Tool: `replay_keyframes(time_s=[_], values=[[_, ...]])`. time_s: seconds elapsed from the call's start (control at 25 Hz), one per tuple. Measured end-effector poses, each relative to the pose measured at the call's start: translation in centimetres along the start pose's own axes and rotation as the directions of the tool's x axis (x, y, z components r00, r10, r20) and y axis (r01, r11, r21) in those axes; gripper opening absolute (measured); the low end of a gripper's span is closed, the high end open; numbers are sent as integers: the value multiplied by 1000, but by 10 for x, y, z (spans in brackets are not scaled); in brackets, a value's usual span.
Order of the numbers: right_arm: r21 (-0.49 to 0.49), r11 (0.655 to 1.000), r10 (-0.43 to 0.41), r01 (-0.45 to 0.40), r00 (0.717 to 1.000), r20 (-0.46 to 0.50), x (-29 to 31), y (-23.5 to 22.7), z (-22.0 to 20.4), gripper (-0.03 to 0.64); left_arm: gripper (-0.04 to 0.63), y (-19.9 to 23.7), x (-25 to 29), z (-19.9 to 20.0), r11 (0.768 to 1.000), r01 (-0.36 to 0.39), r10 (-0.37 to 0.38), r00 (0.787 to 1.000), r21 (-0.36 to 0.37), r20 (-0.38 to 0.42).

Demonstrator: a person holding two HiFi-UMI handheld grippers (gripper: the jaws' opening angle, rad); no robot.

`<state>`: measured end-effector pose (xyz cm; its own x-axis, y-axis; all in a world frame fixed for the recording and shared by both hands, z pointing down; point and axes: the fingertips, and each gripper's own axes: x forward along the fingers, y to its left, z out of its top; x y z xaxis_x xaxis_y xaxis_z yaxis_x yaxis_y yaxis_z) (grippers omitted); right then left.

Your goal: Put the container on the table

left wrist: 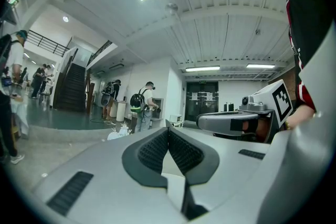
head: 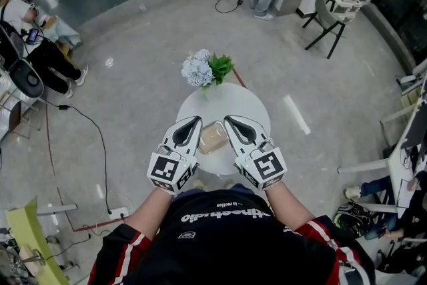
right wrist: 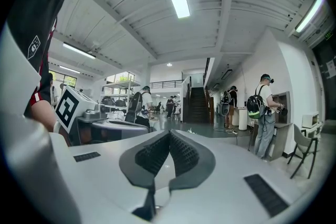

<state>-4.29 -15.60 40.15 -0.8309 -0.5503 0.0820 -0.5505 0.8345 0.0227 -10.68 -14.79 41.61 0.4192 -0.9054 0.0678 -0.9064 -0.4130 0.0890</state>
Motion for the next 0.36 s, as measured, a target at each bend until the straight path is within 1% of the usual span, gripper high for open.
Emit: replay_keyframes(time_s=[0.36], values=[[17,1000,-14,15,1000,-26,1,-4,-8,14,23,1,-2,0,1000,2,-2,1000,-1,-4]])
